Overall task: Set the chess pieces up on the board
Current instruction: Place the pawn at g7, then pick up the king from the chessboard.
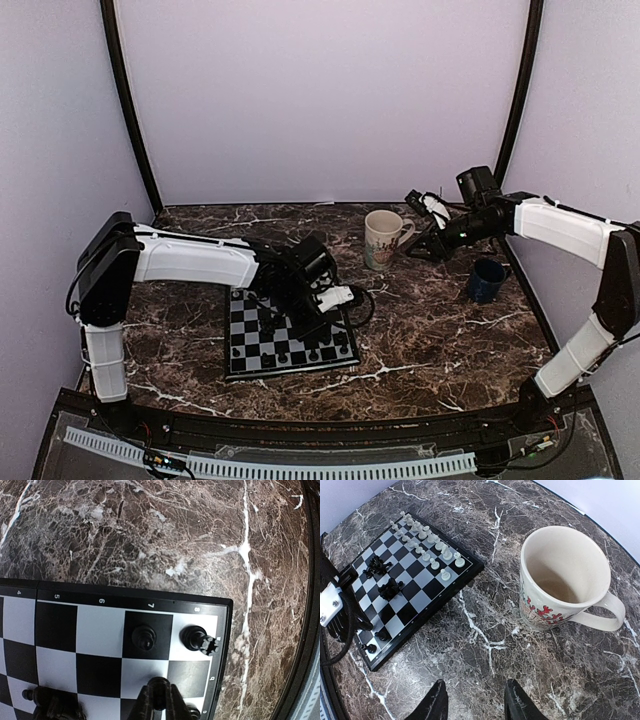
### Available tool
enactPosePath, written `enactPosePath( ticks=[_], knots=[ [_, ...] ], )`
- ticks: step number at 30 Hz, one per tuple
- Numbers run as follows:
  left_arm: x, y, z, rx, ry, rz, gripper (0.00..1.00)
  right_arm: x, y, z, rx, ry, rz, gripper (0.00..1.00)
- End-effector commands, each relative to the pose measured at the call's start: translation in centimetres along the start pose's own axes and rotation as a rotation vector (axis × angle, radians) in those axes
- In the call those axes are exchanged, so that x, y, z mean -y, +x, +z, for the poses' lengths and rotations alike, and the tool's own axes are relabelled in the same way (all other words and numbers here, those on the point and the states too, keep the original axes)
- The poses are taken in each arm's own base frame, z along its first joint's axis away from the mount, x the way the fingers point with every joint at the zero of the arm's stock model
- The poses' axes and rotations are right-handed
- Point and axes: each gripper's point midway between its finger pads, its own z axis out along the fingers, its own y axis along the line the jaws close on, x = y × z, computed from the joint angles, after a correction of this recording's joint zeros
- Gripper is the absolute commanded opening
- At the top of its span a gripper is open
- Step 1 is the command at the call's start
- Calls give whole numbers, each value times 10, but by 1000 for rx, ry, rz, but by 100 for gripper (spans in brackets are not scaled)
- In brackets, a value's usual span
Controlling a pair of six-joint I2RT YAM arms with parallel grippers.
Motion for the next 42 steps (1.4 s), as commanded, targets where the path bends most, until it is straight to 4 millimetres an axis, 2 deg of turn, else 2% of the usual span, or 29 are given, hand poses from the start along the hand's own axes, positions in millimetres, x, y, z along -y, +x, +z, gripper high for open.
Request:
enactPosePath(
  ticks=[1, 5, 11, 18, 24, 27, 32, 36, 42],
  knots=[
    [2, 0, 1, -11, 1, 16, 9, 3, -13, -2, 37, 3, -7, 40],
    [1, 1, 3, -20, -8, 14, 10, 3, -14, -3, 39, 2, -8, 40],
    [-2, 2, 4, -25, -32, 10, 18, 2, -14, -3, 41, -1, -8, 40],
    [-9, -3, 4, -11, -71, 7, 19, 1, -14, -3, 43, -4, -7, 40],
    [-8, -6, 3, 1, -66, 5, 23, 1, -14, -4, 46, -3, -8, 40],
    [-2, -12, -4, 28, -41, 4, 27, 0, -15, -5, 47, -5, -10, 40],
    [2, -34, -41, 127, -68, 14, 36, -2, -30, -16, 55, -9, -26, 40],
    [-11, -49, -84, 209, -187, 9, 40, 0, -64, -39, 84, 23, -85, 41],
    [-32, -73, -149, 383, -332, -80, 41, 11, -113, -80, 142, 146, -147, 44]
  ],
)
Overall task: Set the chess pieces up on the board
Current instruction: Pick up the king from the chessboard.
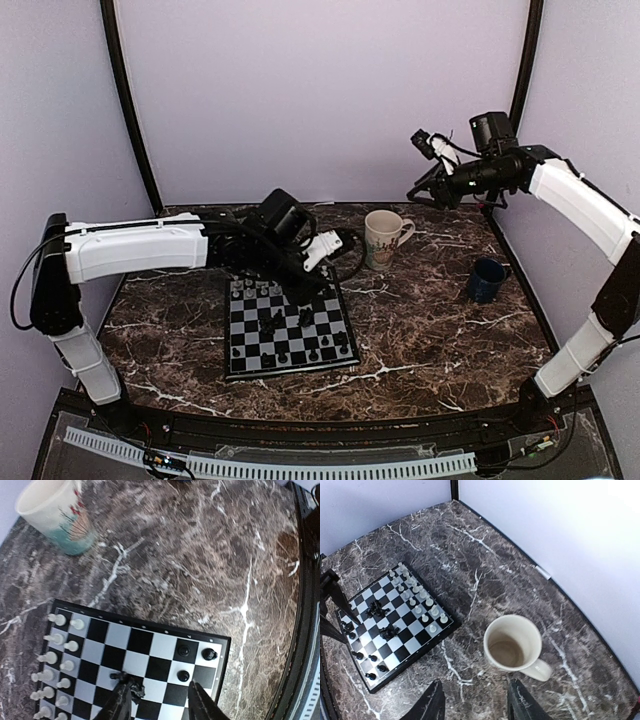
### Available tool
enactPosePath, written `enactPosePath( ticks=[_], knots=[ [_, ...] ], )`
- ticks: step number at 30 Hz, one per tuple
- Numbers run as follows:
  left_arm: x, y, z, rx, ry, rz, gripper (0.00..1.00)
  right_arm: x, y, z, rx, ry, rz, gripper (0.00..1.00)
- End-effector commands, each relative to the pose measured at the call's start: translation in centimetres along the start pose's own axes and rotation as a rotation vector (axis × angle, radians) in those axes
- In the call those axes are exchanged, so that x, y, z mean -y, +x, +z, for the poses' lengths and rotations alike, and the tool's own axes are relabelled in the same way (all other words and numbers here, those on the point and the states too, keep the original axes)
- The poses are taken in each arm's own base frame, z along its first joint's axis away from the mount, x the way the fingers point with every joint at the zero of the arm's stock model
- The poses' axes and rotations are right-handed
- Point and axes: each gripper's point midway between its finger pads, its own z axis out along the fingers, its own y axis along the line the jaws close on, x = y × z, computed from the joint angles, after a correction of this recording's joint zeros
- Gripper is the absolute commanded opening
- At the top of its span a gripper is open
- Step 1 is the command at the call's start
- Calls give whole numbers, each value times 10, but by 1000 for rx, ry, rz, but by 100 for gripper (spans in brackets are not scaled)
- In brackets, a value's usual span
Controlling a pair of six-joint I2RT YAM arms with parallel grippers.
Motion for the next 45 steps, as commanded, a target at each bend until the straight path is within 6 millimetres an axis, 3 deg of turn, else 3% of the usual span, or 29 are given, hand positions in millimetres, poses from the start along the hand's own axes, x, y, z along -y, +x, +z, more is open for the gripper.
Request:
enactPosePath(
  ticks=[1, 2, 3, 4, 6, 10, 15, 19, 21, 23, 26, 30, 32, 39, 45],
  knots=[
    [-32, -46, -58, 206, -155, -94, 43, 20, -29, -24, 20, 123, -11, 51],
    [-39, -53, -69, 263, -185, -129, 51, 30, -36, -28, 37, 179, 23, 66],
    [-49, -57, -79, 320, -227, -173, 67, 41, -40, -30, 54, 231, 67, 85],
    [-62, -55, -86, 372, -285, -240, 94, 45, -39, -31, 63, 240, 104, 99],
    [-95, -27, -85, 401, -418, -440, 99, 39, -34, -24, 84, 163, 146, 97],
    [-111, 18, -45, 224, -331, -578, 99, 2, -2, 5, 60, -72, 137, 97],
    [-108, 57, -20, 129, -354, -595, 99, -39, 55, 32, -19, -208, 87, 68],
    [-106, 67, -18, 120, -359, -607, 99, -48, 78, 40, -34, -217, 91, 64],
    [-106, 79, -15, 33, -381, -656, 99, -52, 84, 40, -34, -223, 92, 64],
    [-101, 73, -10, -56, -342, -595, 99, -53, 86, 41, -32, -226, 94, 64],
    [-100, 72, -5, -64, -341, -526, 91, -53, 88, 44, -37, -241, 109, 62],
    [-80, 71, 10, -47, -215, -540, 58, -56, 92, 48, -45, -269, 123, 59],
    [-73, 78, 18, -102, -184, -573, 48, -58, 93, 48, -44, -276, 119, 58],
    [-50, 85, 34, -191, -165, -537, 43, -59, 96, 50, -47, -287, 118, 57],
    [-44, 90, 42, -232, -174, -533, 41, -60, 97, 51, -47, -298, 120, 57]
  ],
)
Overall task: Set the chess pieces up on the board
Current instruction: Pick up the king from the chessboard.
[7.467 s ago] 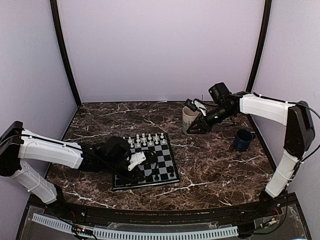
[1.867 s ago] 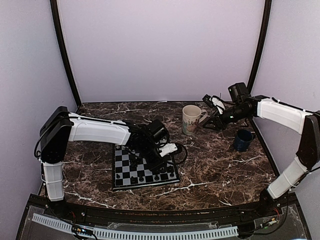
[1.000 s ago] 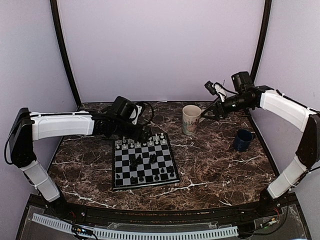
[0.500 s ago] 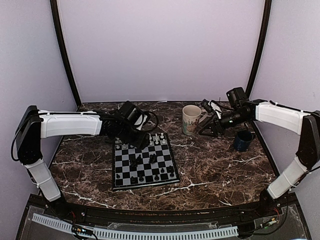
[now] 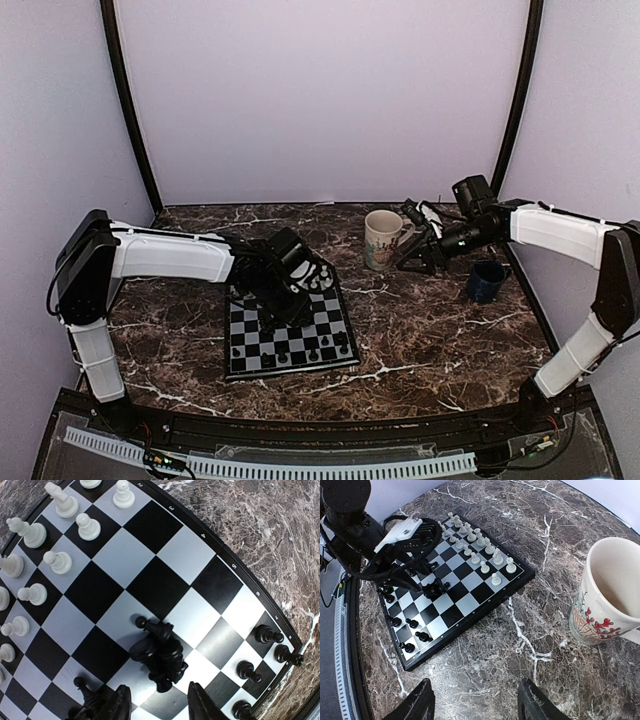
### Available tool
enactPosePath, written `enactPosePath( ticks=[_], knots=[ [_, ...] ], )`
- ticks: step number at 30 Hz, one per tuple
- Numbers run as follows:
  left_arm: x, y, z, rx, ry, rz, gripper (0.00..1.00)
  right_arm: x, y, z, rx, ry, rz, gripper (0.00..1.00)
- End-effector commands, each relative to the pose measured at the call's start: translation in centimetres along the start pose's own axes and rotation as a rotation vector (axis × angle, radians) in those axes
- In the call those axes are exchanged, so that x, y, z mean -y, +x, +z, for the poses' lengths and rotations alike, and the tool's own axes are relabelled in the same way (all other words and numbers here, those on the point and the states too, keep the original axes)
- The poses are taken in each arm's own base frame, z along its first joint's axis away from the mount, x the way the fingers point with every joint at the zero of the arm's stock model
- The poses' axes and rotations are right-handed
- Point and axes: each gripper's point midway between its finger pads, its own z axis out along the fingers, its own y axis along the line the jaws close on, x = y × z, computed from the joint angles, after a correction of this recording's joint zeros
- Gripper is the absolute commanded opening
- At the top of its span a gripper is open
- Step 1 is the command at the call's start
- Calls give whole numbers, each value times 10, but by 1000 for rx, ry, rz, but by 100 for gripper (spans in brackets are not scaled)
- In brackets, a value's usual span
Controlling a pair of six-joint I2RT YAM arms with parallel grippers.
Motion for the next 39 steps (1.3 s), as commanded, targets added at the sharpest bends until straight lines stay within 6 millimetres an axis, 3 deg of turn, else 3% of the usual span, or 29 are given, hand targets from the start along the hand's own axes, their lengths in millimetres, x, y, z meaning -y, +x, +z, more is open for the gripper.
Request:
enactPosePath(
  ticks=[1, 7, 24, 29, 37, 39],
  knots=[
    [3, 0, -3, -23, -8, -7, 40, -2, -1, 3, 17, -22, -21, 57],
    [-2, 4, 4, -55, -44, -14, 33, -2, 0, 4, 12, -27, -18, 56],
    [-8, 10, 17, -88, -81, -3, 31, -2, 1, 4, 10, -32, -18, 56],
    [-8, 15, 20, -107, -76, 14, 26, -3, 1, 4, 9, -34, -14, 56],
    [-6, 5, -4, -76, -64, 75, 17, -8, -2, 4, 1, -63, -19, 51],
    [-2, 0, -13, -57, -43, 93, 16, -11, -14, 0, 0, -71, -59, 49]
  ],
)
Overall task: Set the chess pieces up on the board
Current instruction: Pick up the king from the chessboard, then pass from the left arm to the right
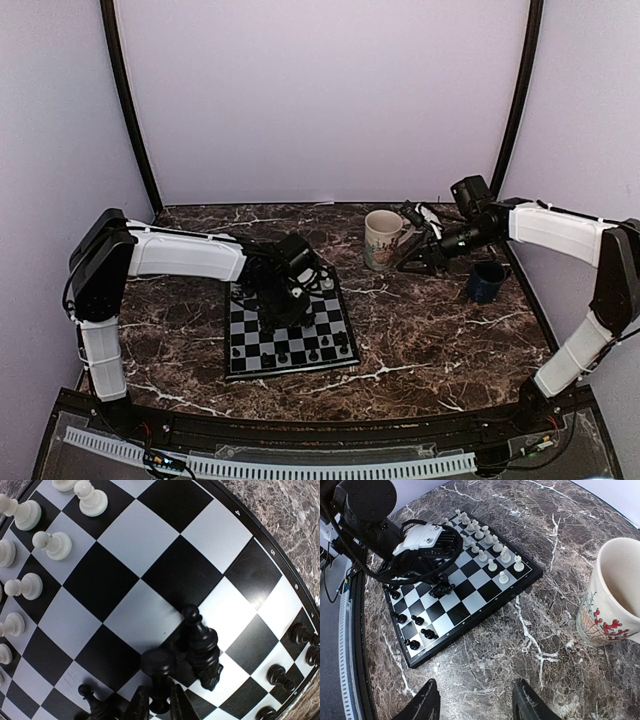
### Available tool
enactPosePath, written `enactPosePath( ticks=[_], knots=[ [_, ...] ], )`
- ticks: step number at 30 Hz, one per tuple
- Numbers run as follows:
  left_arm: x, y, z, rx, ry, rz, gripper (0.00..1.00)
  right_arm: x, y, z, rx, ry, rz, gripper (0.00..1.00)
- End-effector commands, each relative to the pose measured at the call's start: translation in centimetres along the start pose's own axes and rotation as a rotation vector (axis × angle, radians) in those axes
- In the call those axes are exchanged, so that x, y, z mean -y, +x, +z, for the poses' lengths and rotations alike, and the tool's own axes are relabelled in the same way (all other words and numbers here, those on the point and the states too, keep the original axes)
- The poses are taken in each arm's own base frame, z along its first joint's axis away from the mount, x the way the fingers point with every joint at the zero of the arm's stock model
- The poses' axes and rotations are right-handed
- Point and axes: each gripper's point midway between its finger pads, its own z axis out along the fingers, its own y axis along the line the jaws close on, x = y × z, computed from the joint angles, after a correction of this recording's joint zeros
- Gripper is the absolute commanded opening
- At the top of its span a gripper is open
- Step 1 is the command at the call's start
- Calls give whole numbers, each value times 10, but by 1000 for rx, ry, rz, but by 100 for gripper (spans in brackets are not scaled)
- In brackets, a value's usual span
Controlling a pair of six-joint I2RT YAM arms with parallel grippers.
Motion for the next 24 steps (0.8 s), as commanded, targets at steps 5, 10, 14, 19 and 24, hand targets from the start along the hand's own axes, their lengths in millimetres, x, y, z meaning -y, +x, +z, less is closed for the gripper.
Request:
enactPosePath(
  ticks=[5, 10, 14, 19, 24],
  knots=[
    [15, -18, -56, 41, 178, 45, 15, -18, -32, -5, -52, -59, -165, 47],
    [18, -31, -84, 88, 320, 25, 15, -41, -53, -3, -71, -139, -270, 47],
    [15, -38, -105, 99, 489, -29, 15, -61, -58, 14, -147, -128, -431, 46],
    [13, -41, -121, 97, 628, -57, 15, -78, -61, 48, -237, -18, -654, 45],
    [22, -38, -133, 65, 769, -70, 15, -86, -77, 80, -263, 68, -759, 45]
  ],
)
